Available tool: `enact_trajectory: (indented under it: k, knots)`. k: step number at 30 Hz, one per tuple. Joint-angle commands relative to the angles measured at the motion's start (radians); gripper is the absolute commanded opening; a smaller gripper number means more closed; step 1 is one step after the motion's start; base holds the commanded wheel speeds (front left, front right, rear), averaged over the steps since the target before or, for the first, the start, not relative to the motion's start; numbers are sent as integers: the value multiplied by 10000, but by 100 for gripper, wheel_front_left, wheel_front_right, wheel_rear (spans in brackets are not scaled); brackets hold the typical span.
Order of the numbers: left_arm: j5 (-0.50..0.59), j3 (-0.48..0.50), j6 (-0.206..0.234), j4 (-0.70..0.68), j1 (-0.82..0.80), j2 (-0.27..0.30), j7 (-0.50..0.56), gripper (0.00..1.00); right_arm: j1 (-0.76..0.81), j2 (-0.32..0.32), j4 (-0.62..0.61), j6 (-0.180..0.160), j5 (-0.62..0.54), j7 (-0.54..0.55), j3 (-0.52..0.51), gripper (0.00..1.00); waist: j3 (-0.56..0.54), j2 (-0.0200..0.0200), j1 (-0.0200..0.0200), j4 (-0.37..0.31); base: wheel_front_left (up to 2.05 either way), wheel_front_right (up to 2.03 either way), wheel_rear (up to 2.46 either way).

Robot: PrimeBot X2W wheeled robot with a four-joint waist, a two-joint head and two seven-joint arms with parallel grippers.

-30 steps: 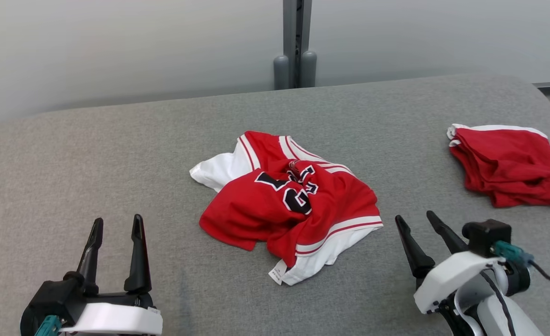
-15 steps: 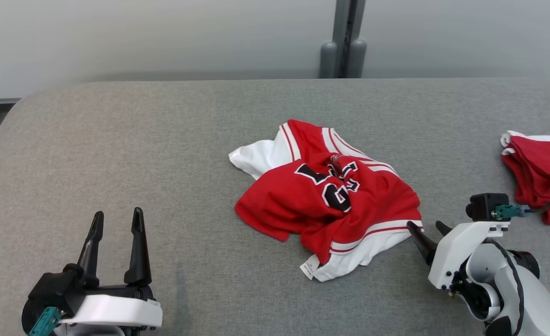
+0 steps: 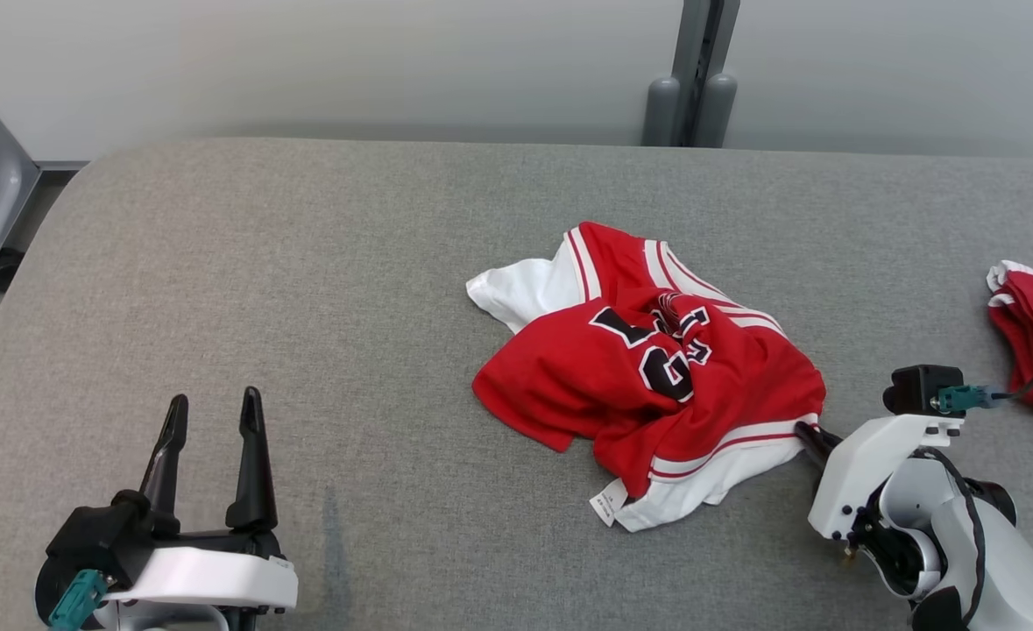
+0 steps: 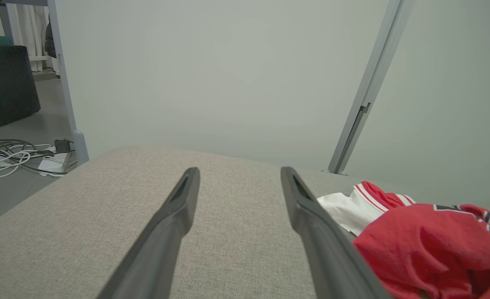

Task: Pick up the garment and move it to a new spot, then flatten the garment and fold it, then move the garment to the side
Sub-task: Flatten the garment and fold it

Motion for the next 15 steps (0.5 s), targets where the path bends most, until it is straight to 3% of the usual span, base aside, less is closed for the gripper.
enact_trajectory:
  k: [1,9,15]
  knots:
    - [42,65,-39,11,-60,1,-44,100,-47,-35,-75,2,92,-141,63,0,-77,0,0,-64,0,0,0]
    - [149,167,-181,57,70,-34,-44,100,-200,-441,-1133,2,601,-759,138,0,-316,0,0,-458,0,0,0]
    - [167,224,-252,91,116,-65,-44,100,157,-1042,-1968,2,489,-264,-461,0,-365,0,0,-696,0,0,0]
